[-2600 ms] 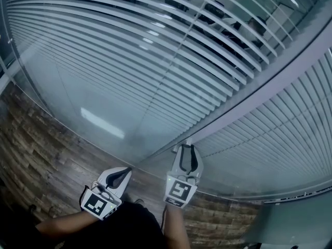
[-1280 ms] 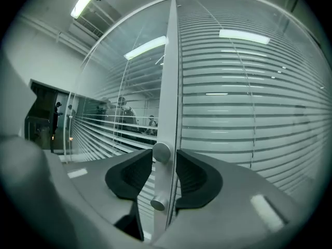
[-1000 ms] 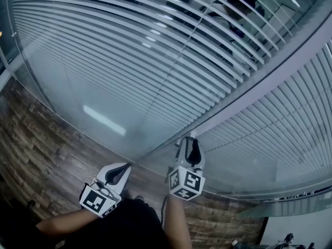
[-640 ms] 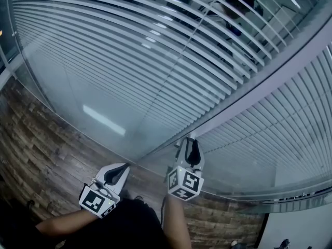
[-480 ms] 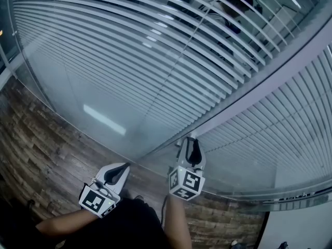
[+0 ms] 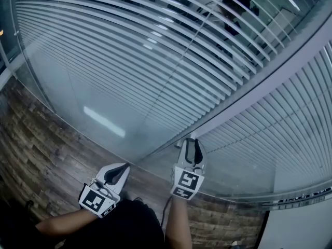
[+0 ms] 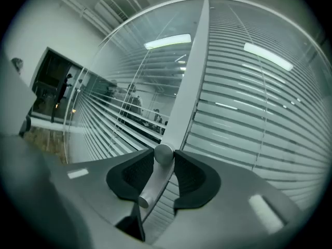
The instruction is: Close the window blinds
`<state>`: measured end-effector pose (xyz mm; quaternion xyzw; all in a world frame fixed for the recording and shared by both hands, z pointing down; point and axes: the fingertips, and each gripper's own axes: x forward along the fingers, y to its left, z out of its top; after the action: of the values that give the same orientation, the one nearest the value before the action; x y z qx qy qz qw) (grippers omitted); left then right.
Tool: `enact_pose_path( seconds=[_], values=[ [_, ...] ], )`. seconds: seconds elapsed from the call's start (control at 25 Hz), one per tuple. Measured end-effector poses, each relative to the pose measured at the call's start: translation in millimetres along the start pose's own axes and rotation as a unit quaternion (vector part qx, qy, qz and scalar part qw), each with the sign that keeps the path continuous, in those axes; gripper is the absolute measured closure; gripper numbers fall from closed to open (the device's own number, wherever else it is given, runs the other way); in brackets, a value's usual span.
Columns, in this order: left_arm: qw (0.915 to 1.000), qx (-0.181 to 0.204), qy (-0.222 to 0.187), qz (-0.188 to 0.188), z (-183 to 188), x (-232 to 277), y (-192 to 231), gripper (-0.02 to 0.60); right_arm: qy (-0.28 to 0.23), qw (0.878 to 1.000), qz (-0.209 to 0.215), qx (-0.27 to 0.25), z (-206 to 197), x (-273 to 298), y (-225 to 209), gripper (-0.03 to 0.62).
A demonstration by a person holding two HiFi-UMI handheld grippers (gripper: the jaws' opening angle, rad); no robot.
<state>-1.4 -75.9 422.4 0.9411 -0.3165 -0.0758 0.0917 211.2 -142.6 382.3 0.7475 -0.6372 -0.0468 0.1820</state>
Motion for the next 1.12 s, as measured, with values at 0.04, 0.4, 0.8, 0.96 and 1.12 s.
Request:
enact_pose_path(
  seconds=[0.04,0.4,0.8,0.96,1.12],
  values=[
    [1.0000,0.000,0.000,-0.001,-0.8,-0.3,0.8,0.583,0.004,1.000,0.000,-0.012,-0.7,0.7,1.8,0.465],
    [0.9999,0.006,0.006,-0.006,-8.2,1.5,-1.6,0.583,0.028,0.996,0.006,-0.087,-6.5,2.4,4.6,0.468],
    [0.9998,0.005,0.018,0.003,-9.3,0.6,1.0,0.583,0.035,0.976,-0.015,-0.213,-5.7,4.5,3.5,0.467],
    [0.9995,-0.002,0.028,0.012,-17.3,2.3,9.2,0.583,0.037,0.966,-0.017,-0.254,-8.7,10.3,5.2,0.468],
    [0.9993,-0.006,0.032,0.017,-13.0,1.9,9.3,0.583,0.025,0.977,-0.014,-0.211,-2.5,11.7,2.4,0.464]
  ],
)
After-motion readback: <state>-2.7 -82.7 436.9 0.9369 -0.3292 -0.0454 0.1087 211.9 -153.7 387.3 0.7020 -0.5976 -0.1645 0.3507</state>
